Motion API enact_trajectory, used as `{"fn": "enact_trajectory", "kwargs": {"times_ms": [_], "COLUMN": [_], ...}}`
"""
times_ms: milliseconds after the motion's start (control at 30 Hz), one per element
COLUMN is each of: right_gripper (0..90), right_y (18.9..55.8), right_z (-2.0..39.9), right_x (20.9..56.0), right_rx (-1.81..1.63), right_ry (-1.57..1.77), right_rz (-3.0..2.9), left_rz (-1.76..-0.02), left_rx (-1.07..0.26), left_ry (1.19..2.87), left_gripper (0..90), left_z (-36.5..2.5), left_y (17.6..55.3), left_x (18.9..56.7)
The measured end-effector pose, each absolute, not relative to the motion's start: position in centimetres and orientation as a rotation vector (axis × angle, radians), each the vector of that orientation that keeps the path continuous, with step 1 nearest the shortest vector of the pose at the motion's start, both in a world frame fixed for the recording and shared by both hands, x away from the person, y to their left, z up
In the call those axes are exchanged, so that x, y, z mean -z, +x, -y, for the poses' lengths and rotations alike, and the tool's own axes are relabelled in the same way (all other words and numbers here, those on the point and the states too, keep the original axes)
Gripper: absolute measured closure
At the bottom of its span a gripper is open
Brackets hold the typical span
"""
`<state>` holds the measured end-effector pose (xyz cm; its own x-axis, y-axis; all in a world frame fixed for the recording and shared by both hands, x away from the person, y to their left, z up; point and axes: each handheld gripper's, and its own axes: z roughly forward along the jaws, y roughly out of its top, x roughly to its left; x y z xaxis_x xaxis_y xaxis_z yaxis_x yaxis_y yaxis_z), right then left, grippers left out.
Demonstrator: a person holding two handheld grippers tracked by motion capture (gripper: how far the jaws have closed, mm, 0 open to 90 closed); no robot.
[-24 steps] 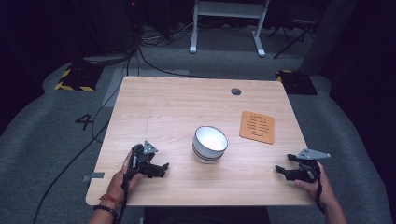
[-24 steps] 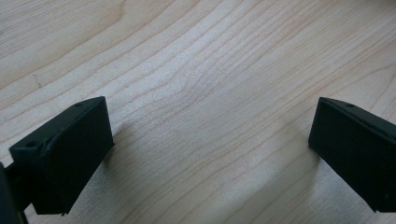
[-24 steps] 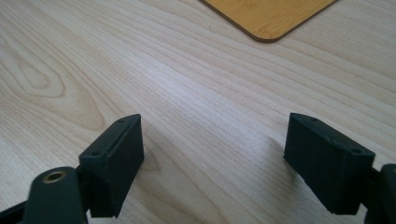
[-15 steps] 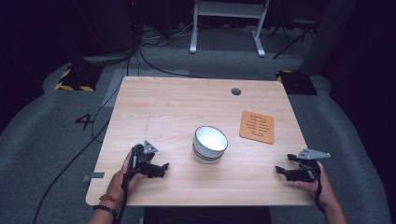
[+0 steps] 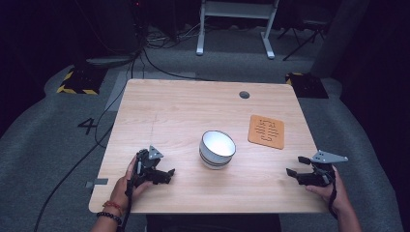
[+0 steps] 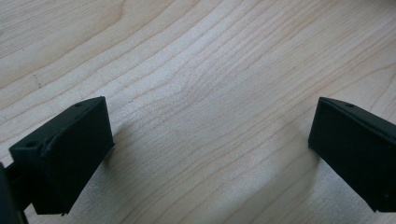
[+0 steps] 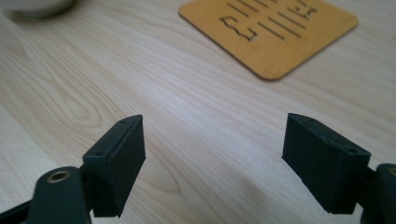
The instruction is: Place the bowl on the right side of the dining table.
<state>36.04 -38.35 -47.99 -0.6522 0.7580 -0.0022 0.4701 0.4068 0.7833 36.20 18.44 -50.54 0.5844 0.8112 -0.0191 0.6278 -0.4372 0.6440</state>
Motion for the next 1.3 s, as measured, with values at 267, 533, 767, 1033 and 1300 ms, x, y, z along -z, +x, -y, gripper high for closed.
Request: {"fn": "enact_trajectory", "kwargs": {"times_ms": [267, 533, 767, 1033, 1300], "right_gripper": [21.7, 22.2, 22.2, 22.4, 22.6], "right_y": [35.8, 36.1, 36.5, 36.9, 37.2], "right_z": [36.7, 34.8, 32.9, 30.6, 28.4], "right_x": [45.6, 44.3, 43.4, 42.5, 41.9], "right_rx": [-1.164, -1.188, -1.201, -1.234, -1.256], "right_ry": [0.966, 0.889, 0.818, 0.746, 0.687], "right_rz": [-2.317, -2.335, -2.362, -2.395, -2.430], "left_rz": [-1.139, -1.139, -1.139, -1.139, -1.139], "left_rx": [-0.391, -0.390, -0.391, -0.394, -0.390], "left_ry": [2.205, 2.205, 2.206, 2.202, 2.204], "left_gripper": [0.0, 0.0, 0.0, 0.0, 0.0], "left_z": [-18.4, -18.4, -18.4, -18.4, -18.4], "left_y": [36.2, 36.2, 36.2, 36.2, 36.2], "left_x": [50.5, 50.5, 50.5, 50.6, 50.5]}}
